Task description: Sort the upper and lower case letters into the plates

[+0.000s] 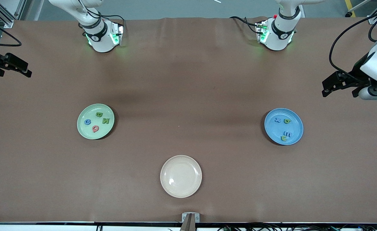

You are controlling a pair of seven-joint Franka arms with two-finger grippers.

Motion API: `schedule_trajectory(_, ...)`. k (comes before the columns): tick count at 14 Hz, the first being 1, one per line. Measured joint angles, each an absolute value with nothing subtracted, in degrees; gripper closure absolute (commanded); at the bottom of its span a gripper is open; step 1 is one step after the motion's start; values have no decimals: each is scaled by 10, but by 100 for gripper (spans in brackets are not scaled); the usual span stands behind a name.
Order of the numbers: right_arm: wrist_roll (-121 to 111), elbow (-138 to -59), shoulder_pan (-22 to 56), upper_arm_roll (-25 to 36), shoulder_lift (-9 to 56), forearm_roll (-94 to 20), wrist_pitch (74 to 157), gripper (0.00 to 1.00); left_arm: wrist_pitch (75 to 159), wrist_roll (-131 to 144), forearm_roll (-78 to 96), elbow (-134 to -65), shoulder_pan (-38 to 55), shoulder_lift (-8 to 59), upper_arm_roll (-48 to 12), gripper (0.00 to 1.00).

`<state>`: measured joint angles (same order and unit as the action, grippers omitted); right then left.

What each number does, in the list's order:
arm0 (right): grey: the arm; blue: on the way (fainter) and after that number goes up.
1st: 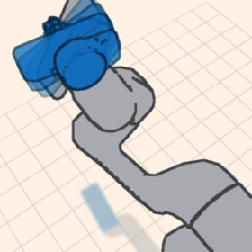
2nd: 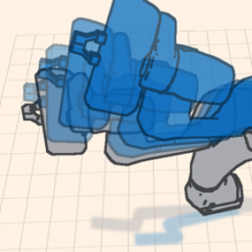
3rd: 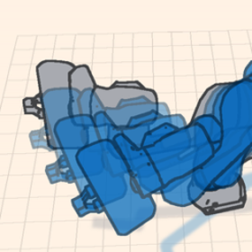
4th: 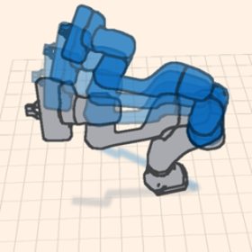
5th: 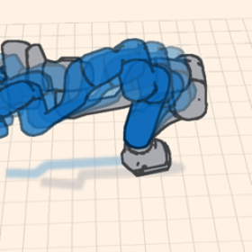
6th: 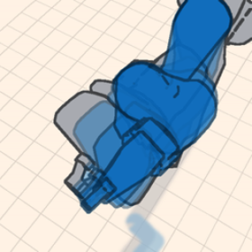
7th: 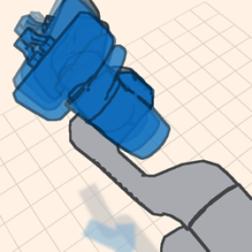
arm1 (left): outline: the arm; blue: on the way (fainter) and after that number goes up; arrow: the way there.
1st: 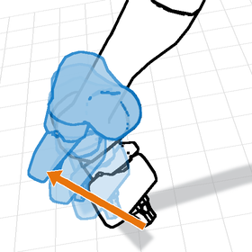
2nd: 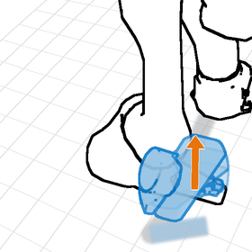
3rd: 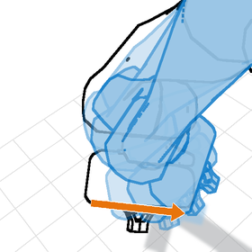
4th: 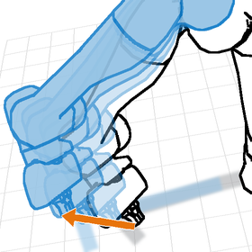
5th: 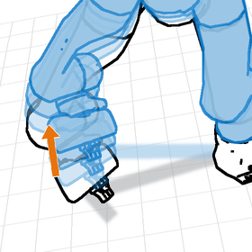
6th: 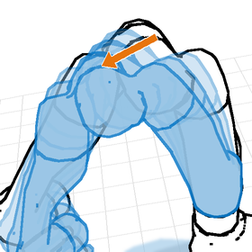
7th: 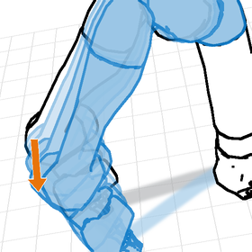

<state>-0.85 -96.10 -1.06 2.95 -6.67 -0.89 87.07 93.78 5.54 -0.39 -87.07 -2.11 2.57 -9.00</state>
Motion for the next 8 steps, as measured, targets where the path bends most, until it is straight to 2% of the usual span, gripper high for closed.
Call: schedule_trajectory(8, -22, -967, -11, 30, -66, -9, 878, 0, 937, 56, -4, -871, 3, 27, -74, 0)
